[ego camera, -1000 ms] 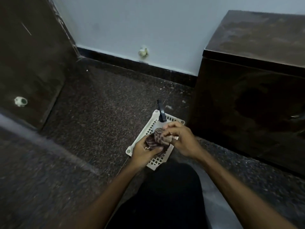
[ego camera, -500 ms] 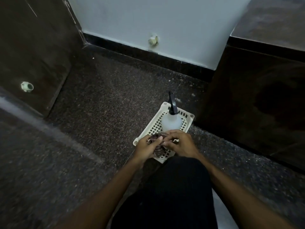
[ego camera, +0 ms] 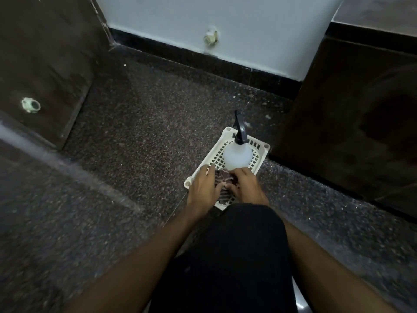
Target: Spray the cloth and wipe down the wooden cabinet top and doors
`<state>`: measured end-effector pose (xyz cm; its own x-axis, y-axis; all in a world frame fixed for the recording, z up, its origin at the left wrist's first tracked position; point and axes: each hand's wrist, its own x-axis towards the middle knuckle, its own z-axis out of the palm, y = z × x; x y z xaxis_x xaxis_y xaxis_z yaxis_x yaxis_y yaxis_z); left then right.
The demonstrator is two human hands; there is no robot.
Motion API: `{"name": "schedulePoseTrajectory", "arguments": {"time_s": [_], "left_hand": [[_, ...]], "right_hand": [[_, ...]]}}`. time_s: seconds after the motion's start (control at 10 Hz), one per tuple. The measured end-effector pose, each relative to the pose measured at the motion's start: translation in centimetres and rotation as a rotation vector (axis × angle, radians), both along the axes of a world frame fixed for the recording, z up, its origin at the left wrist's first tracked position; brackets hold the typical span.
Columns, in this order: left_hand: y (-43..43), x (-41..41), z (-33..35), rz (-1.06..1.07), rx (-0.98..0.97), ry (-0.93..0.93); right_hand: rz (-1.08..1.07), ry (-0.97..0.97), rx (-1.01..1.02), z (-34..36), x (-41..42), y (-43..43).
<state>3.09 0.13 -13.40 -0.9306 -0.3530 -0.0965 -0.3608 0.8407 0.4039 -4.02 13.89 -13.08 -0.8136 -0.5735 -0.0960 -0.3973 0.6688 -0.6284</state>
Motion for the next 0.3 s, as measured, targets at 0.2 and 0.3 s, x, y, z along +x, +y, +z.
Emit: {"name": "schedulePoseTrajectory", "arguments": {"time_s": [0.2,0.3], "left_hand": [[-0.3,0.8,-1.2,-0.303,-0.304,-0.022],[0.4,1.0,-1.3,-0.255,-0.317,0.038]], "right_hand": [[0.188,0.248,0.180,0.5,0.5,1.7],[0.167,0.340,0.250,0.3,0.4,2.8]]}}
